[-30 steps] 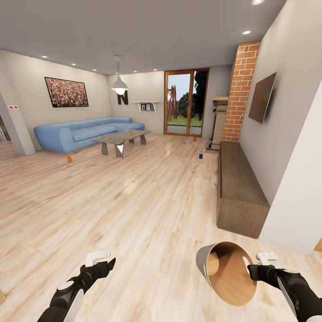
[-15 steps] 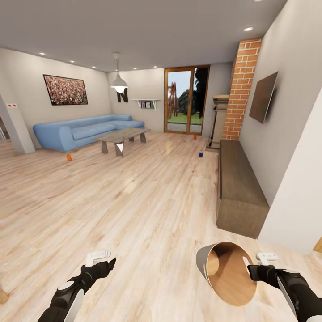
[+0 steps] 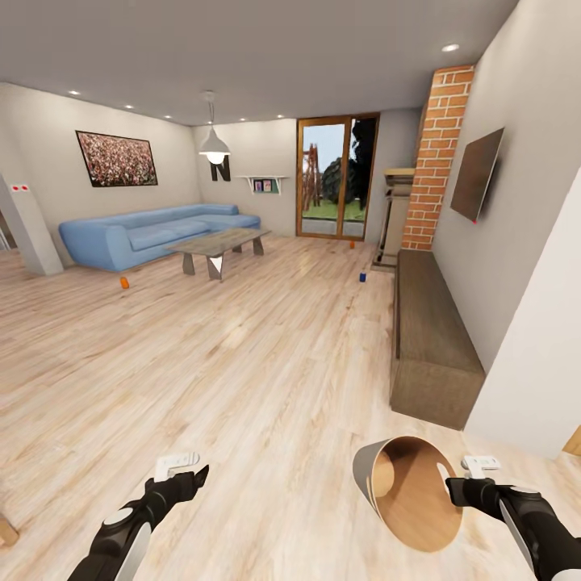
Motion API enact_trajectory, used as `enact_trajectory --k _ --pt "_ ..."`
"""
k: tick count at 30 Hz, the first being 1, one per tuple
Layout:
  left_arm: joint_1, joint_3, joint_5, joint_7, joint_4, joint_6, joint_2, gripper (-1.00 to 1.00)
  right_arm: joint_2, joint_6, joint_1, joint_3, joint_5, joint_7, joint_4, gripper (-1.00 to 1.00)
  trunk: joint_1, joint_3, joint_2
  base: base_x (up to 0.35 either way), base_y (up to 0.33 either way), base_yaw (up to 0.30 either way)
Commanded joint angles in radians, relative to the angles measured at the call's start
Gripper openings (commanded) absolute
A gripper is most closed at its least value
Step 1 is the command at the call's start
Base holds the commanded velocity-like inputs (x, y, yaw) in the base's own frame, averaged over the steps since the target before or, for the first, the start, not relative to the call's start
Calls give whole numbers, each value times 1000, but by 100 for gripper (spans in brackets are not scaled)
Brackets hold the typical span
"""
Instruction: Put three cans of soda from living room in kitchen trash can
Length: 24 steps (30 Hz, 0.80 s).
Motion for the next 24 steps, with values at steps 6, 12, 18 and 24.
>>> enact_trajectory --k 6,12,18,24 --pt "3 1 4 -9 5 -9 5 100 2 2 -1 -2 -12 3 -1 -100 0 0 0 96 0 0" --pt "4 1 4 -10 6 -11 5 100 7 2 -1 -2 -11 3 -1 -100 0 0 0 286 0 0" --pt "4 0 4 -10 5 -11 5 100 13 2 -1 -2 -10 3 -1 -100 0 0 0 318 0 0" --pt "4 0 2 -10 5 -11 5 100 16 2 1 -2 -9 3 -1 -100 0 0 0 325 0 0"
